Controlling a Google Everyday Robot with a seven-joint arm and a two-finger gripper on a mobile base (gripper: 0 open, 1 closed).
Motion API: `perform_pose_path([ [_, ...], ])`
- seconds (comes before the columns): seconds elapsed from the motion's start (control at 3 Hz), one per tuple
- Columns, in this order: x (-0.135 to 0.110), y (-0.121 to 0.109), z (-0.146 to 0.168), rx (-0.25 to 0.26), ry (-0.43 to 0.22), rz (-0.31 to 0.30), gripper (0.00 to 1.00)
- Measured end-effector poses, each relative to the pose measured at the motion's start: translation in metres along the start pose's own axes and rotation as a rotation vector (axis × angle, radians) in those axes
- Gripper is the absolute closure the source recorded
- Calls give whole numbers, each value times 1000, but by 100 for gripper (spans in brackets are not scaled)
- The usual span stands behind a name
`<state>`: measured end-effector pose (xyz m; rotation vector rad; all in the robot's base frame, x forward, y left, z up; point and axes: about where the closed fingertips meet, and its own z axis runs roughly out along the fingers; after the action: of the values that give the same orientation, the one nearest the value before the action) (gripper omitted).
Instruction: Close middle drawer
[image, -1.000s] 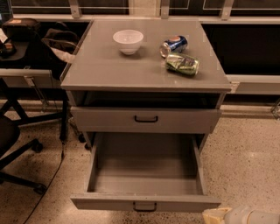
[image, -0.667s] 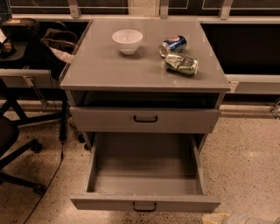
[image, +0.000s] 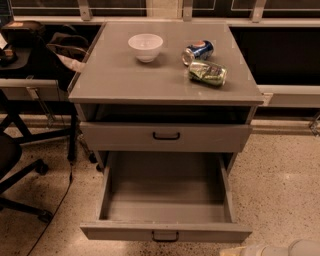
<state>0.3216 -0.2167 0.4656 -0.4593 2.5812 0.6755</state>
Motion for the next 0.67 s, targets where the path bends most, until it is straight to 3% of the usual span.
perform_pose_path([
  [0.33, 0, 0, 0, 0, 0, 0, 100],
  [0.67, 7, -13, 17, 13, -72, 86, 100],
])
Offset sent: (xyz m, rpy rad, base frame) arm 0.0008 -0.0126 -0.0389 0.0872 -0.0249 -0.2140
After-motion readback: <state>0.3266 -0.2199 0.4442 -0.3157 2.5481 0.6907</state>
